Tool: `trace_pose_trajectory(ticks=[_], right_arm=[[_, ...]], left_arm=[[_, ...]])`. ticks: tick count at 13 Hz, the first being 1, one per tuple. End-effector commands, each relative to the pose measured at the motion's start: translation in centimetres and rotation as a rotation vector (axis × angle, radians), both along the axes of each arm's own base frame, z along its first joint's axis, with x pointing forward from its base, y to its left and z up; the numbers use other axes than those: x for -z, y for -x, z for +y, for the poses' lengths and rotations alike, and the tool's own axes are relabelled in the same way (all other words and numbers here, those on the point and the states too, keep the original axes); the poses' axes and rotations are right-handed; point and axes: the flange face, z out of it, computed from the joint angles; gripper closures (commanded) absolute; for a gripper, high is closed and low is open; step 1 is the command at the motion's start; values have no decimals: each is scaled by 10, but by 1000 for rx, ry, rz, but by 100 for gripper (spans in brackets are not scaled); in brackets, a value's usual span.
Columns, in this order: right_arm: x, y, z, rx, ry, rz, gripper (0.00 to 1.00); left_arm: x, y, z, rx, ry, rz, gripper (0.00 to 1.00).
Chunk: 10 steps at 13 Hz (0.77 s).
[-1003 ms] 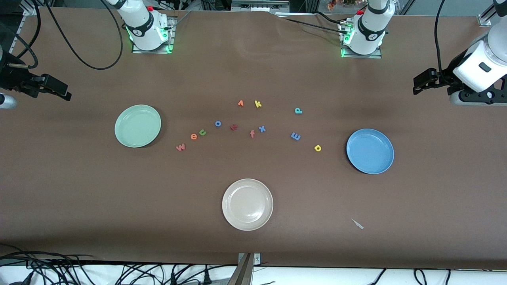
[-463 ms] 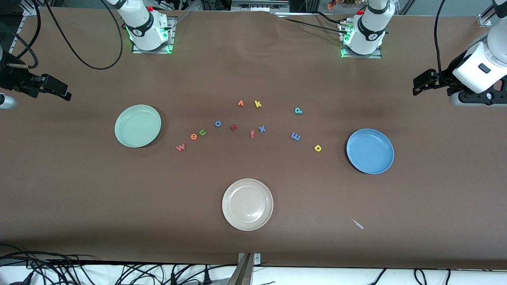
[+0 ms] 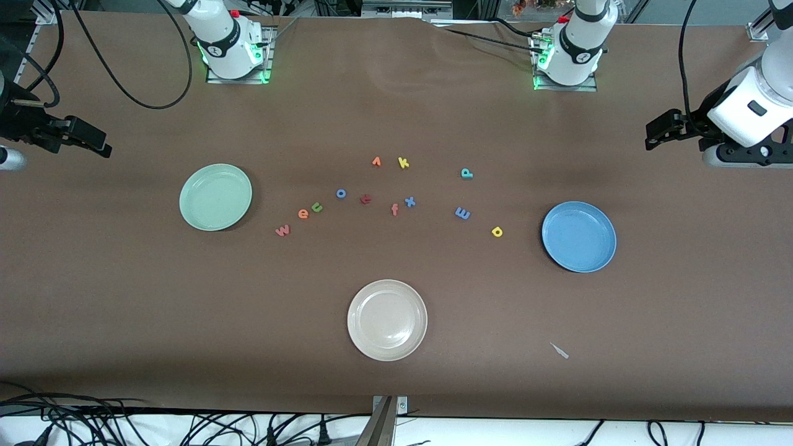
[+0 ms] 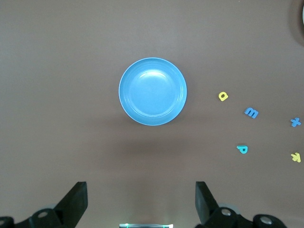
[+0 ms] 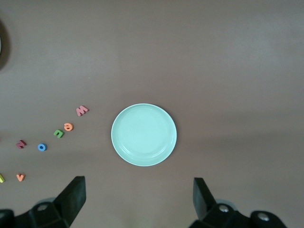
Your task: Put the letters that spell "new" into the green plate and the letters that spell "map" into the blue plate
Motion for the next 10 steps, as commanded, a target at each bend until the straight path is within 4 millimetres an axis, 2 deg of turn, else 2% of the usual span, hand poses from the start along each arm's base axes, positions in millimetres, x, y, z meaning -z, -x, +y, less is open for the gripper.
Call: trace_pose_trajectory(ticks=[1,10], right_arm=[[-5,0,-2,-2,-8,3,0],[-5,1,-1,-3,-8,4,0]], left_arm=[[-2,-1,3,16,-22,-14,0],[-1,-2,12,3,-22,-13,0]])
